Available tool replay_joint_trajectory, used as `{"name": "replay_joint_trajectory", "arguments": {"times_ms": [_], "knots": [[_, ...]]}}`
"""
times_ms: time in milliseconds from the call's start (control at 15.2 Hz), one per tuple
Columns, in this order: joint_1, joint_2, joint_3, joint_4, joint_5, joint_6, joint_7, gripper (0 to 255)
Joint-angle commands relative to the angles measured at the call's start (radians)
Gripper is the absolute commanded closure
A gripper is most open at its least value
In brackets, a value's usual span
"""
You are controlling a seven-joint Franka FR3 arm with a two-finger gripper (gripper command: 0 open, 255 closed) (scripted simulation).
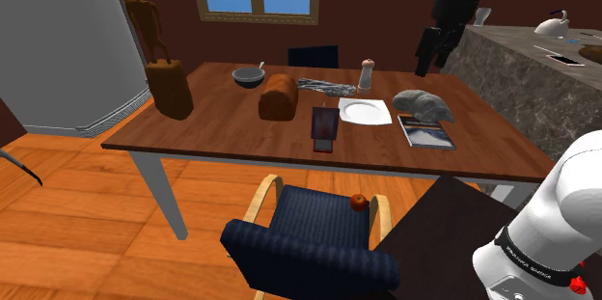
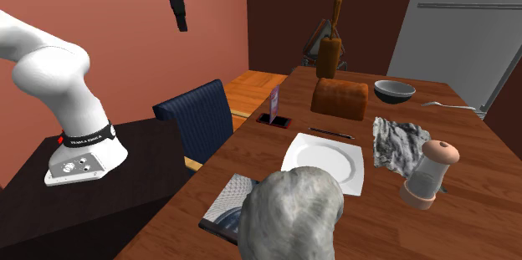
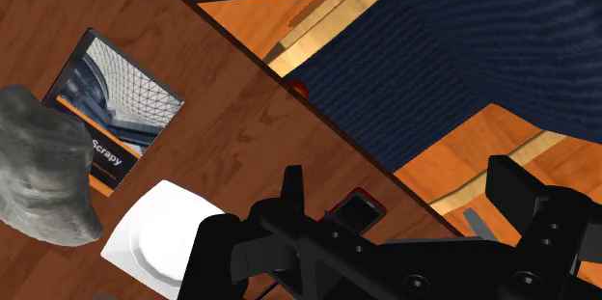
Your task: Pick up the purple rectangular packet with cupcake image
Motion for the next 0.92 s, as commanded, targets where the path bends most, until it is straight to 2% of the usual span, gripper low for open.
{"name": "replay_joint_trajectory", "arguments": {"times_ms": [0,462,858], "knots": [[0.0,0.0,0.0,0.0,0.0,0.0,0.0,0],[0.039,0.229,-0.091,0.028,-0.031,0.197,-0.212,0],[0.076,0.456,-0.152,0.11,-0.016,0.336,-0.397,0]]}}
